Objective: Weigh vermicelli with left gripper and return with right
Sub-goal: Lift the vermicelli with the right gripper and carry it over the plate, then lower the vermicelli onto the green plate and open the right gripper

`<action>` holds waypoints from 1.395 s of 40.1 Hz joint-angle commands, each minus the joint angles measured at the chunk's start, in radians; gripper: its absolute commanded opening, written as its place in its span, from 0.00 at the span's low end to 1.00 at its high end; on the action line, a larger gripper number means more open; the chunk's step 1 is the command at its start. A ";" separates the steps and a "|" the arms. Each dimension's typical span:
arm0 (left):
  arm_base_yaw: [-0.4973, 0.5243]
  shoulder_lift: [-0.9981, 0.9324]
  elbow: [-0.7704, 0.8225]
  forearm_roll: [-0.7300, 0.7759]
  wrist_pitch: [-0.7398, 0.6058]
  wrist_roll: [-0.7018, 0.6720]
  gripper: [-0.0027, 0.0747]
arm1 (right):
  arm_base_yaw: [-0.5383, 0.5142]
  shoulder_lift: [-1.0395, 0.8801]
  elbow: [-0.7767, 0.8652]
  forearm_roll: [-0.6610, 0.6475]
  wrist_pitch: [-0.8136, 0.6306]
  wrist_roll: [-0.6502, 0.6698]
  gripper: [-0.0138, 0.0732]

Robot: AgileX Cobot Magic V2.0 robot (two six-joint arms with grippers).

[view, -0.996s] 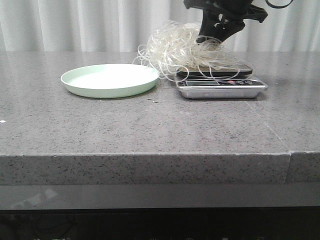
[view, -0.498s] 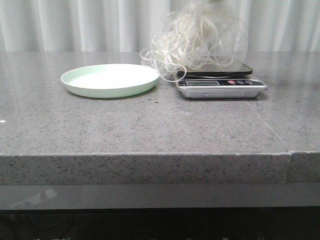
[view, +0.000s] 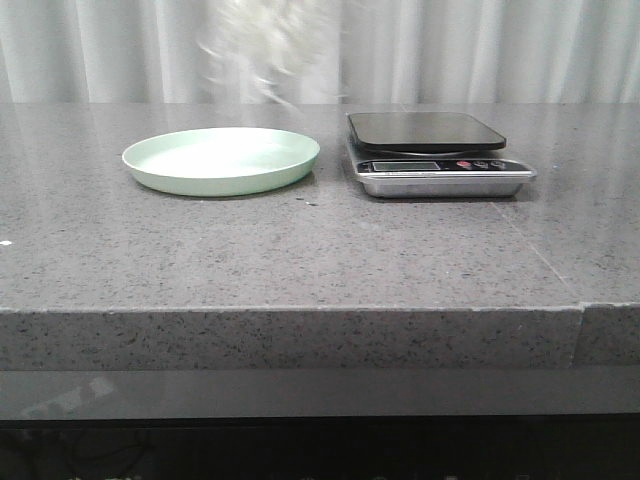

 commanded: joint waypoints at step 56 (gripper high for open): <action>-0.005 0.006 -0.024 0.000 -0.075 -0.009 0.51 | 0.100 0.088 -0.089 -0.087 0.103 -0.018 0.69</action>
